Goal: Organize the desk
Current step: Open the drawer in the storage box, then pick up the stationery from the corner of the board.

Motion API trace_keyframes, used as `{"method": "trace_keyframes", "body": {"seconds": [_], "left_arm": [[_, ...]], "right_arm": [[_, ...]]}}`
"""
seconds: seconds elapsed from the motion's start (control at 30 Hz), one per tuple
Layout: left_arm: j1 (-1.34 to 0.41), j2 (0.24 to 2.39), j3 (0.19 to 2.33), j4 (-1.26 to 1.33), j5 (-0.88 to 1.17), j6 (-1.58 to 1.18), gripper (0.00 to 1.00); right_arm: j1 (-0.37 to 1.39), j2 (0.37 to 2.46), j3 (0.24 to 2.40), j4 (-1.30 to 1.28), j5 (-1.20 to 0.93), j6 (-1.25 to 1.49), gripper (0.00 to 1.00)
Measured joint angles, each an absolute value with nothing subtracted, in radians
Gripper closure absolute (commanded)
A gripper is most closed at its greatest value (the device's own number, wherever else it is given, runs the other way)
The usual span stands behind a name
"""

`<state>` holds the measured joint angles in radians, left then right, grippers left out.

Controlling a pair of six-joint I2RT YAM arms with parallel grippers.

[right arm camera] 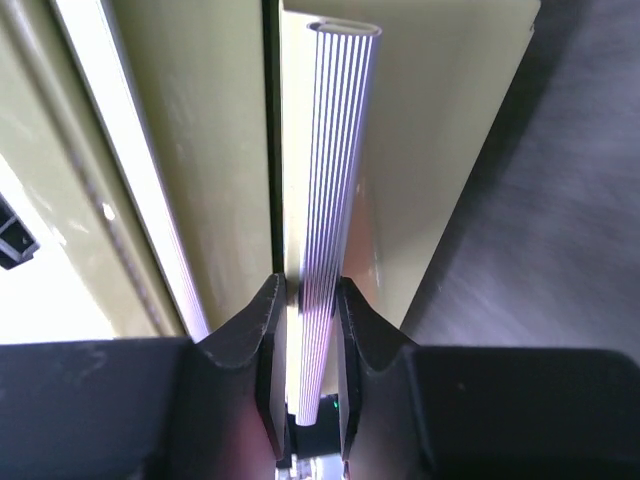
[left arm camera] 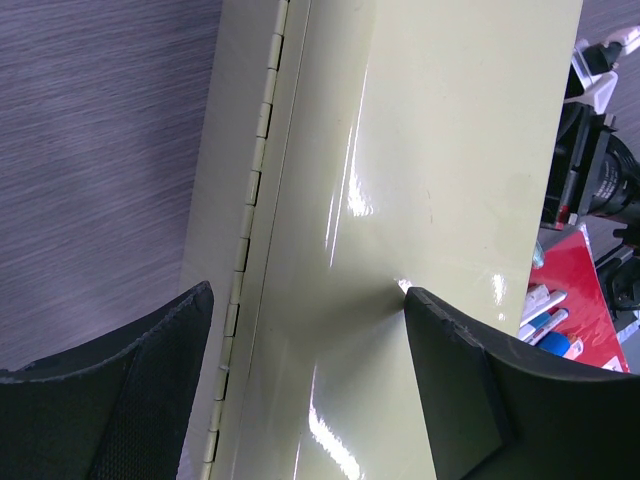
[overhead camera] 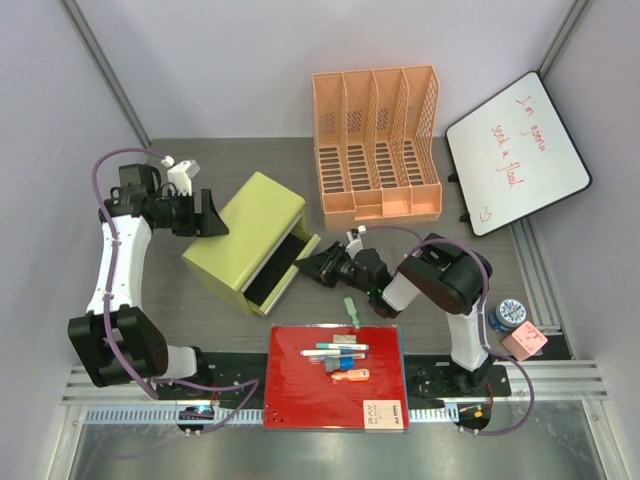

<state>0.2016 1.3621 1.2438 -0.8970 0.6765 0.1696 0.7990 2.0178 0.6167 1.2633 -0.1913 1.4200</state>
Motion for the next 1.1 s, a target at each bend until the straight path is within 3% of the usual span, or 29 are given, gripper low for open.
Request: {"method": "trace_keyframes", "body": {"seconds": [0.1, 0.13, 0.23, 0.33, 0.53, 0.6, 0.77, 0.9, 1.1], "left_arm": [[0.202, 1.362, 1.244, -0.897, 0.677, 0.170, 0.23], [0.202, 1.362, 1.245, -0.898, 0.676, 0.170, 0.23], [0.202, 1.362, 1.245, -0.899, 0.676, 0.169, 0.23], [0.202, 1.362, 1.245, -0.899, 0.676, 0.169, 0.23], [0.202, 1.362, 1.245, -0.899, 0.675, 0.170, 0.22], [0.202, 1.362, 1.245, -0.898, 0.675, 0.170, 0.22], [0.202, 1.362, 1.245, -0.898, 0.678, 0.167, 0.23], [0.202, 1.362, 1.245, -0.897, 0.677, 0.166, 0.23], [0.202, 1.358, 1.245, -0.897, 0.675, 0.169, 0.22]], "right_arm": [[0.797, 1.972, 0.558, 1.262, -0.185, 1.413, 0.96], [0.796, 1.961, 0.545, 1.261, -0.185, 1.411, 0.90], [0.796, 1.935, 0.525, 1.242, -0.185, 1.401, 0.51], [0.796, 1.872, 0.524, 1.126, -0.192, 1.336, 0.34], [0.845, 1.583, 0.680, 0.442, -0.098, 1.036, 0.21], [0.897, 1.523, 0.839, 0.158, 0.012, 0.929, 0.23], [1.054, 1.514, 1.147, -0.331, 0.282, 0.762, 0.40], [1.078, 1.555, 1.119, -0.542, 0.373, 0.735, 0.31], [1.061, 1.619, 1.000, -0.715, 0.437, 0.742, 0.30]]}}
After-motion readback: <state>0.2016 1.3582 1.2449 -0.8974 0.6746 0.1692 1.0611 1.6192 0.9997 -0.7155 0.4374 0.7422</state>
